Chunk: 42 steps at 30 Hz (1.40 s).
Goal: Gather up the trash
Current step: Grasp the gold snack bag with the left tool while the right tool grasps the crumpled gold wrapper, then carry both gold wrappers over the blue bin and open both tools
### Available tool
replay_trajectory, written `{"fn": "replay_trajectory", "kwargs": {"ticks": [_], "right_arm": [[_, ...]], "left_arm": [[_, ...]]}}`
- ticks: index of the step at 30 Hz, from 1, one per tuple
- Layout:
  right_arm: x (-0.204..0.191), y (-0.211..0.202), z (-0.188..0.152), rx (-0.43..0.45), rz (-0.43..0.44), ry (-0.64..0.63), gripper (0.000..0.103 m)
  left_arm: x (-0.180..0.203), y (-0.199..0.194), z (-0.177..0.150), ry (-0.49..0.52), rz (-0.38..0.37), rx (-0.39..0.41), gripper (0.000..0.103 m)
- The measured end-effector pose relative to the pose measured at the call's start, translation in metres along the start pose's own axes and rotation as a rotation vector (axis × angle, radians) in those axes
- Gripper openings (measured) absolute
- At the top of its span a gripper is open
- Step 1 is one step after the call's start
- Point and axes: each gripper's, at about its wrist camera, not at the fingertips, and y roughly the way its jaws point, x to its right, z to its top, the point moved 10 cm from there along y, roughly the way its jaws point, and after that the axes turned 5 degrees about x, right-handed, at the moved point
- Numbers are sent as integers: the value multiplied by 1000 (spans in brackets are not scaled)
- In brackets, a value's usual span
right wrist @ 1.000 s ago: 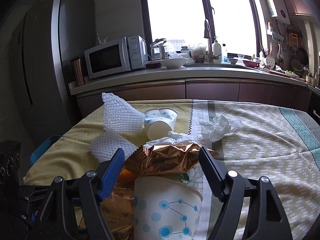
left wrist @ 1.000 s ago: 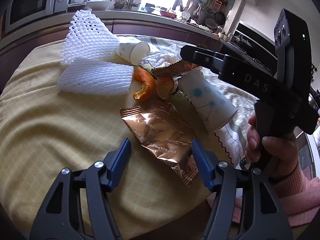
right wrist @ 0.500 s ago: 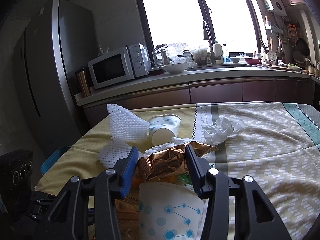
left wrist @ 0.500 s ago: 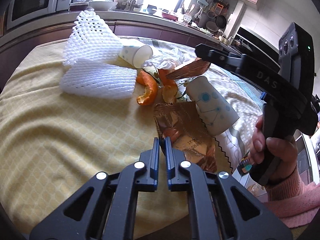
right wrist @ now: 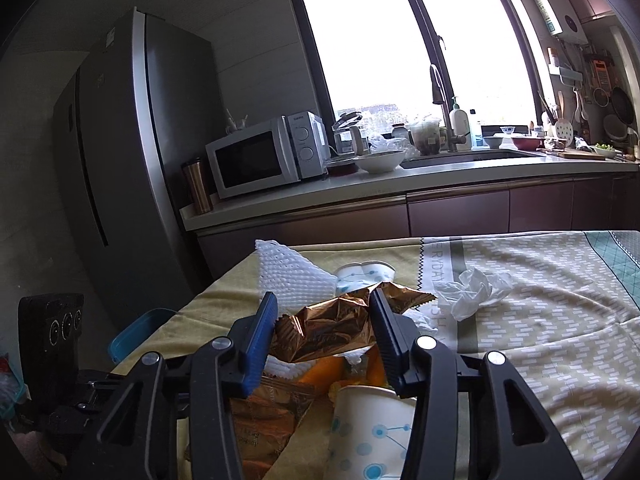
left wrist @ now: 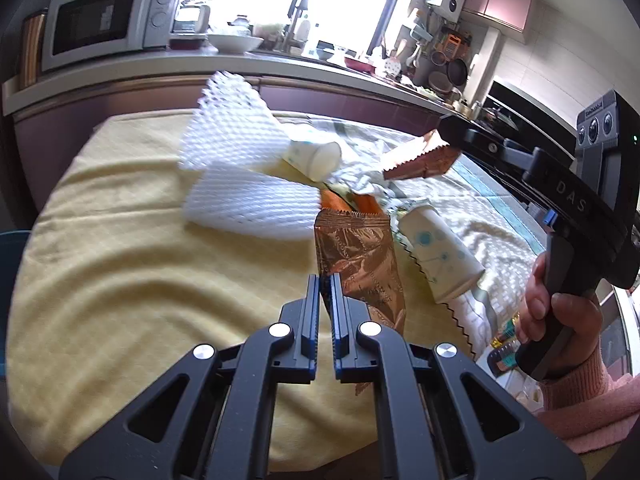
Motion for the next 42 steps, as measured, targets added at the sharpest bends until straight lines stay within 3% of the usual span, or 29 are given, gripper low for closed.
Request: {"fn": "replay_trajectory", "kwargs": {"ticks": [12,25,33,42], "right_arm": [[-81,27,7,-16,209,-41,45],[-184,78,9,-68,453,-52,45],[-251,117,0,-156,590,-83,45],[-312,158,-29,-276,669,-121,45]], "left_arm": [[-76,-65,22,-108,146,117,5],[-184,-142,28,-215,393,214,5],[-253,-175,17,-290,529,221,5],[-313,-183,-1,-352,626,194,5]]}}
